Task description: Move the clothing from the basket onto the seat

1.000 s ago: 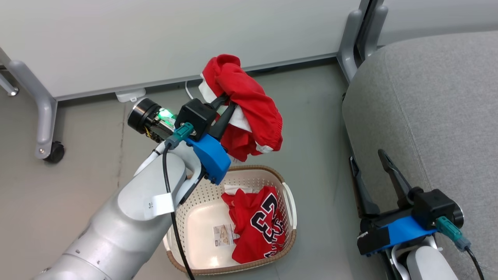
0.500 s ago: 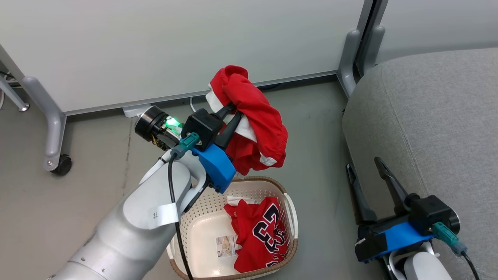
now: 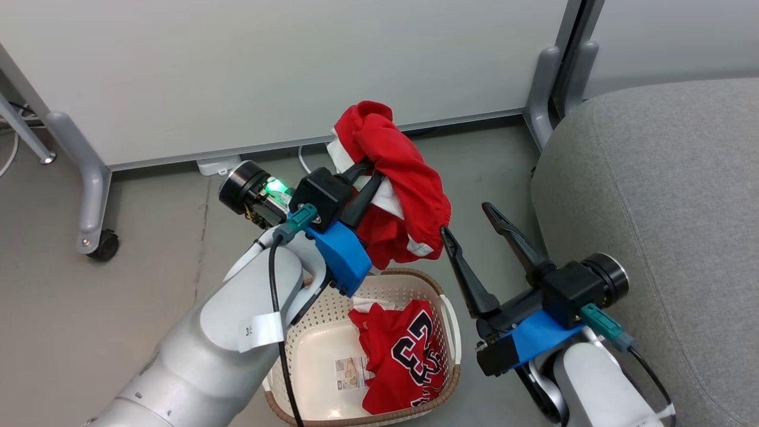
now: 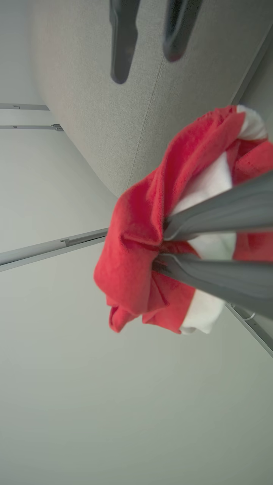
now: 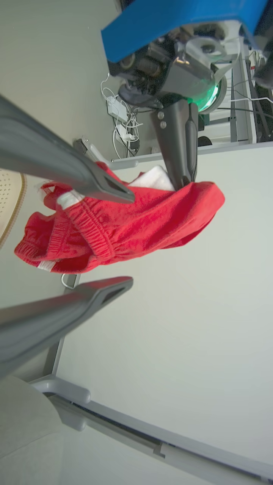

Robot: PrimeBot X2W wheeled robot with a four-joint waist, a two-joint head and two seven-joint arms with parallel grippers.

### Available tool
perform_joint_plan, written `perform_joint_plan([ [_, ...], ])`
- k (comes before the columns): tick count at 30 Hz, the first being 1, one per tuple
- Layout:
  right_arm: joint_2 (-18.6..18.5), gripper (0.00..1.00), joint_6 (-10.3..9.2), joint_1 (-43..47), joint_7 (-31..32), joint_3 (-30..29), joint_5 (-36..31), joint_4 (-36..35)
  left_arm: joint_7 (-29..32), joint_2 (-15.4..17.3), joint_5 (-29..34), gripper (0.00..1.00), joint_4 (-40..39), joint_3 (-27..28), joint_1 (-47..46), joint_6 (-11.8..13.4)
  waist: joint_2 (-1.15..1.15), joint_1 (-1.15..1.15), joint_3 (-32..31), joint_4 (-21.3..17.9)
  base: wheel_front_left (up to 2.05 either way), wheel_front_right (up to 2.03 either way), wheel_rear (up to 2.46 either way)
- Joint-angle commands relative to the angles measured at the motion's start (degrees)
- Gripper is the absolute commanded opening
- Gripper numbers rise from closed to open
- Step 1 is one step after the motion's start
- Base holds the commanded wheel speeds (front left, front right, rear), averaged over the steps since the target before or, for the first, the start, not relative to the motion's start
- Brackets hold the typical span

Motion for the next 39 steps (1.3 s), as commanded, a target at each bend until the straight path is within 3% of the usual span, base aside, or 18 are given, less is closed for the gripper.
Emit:
perform_joint_plan([
  [1, -0.16, 1.00, 0.01, -1.24, -0.18, 0.63, -0.48, 0.65, -0.29, -0.17, 0.21, 0.00, -0.10, 0.03, -0.47, -0.19, 0.00, 0.00, 0.18, 0.24, 0.00, 0.00, 0.00],
  [9, -0.16, 1.00, 0.01, -10.40, -0.19, 5.56, -2.69, 8.57, -0.29, -1.75, 1.22, 0.00, -0.86, -0.56, -2.54, -0.43, 0.00, 0.00, 2.01, 2.40, 0.00, 0.00, 0.00],
  [19, -0.16, 1.00, 0.01, -16.75, -0.18, 5.99, -7.75, 16.76, -0.29, -3.83, 1.93, 0.00, -2.22, -2.04, -3.95, -0.76, 0.00, 0.00, 3.42, 4.60, 0.00, 0.00, 0.00],
  [20, -0.16, 0.88, 0.01, -16.99, -0.17, 5.81, -7.20, 17.43, -0.29, -3.97, 1.91, 0.00, -2.33, -2.14, -4.06, -0.79, 0.00, 0.00, 3.46, 4.71, 0.00, 0.00, 0.00],
  [21, -0.15, 0.32, 0.01, -17.40, -0.18, 5.78, -6.88, 17.71, -0.29, -4.15, 1.89, 0.00, -2.37, -2.25, -4.17, -0.81, 0.00, 0.00, 3.49, 4.79, 0.00, 0.00, 0.00],
  [22, -0.14, 0.00, 0.01, -17.70, -0.18, 5.88, -6.61, 18.00, -0.29, -4.27, 1.87, 0.00, -2.42, -2.37, -4.23, -0.84, 0.00, 0.00, 3.52, 4.84, 0.00, 0.00, 0.00],
  [39, -0.15, 0.00, 0.01, -16.98, -0.18, 5.99, -3.16, 16.65, -0.28, -4.00, 2.23, 0.00, -1.52, -1.84, -3.72, -0.99, 0.00, 0.00, 3.31, 4.24, 0.00, 0.00, 0.00],
])
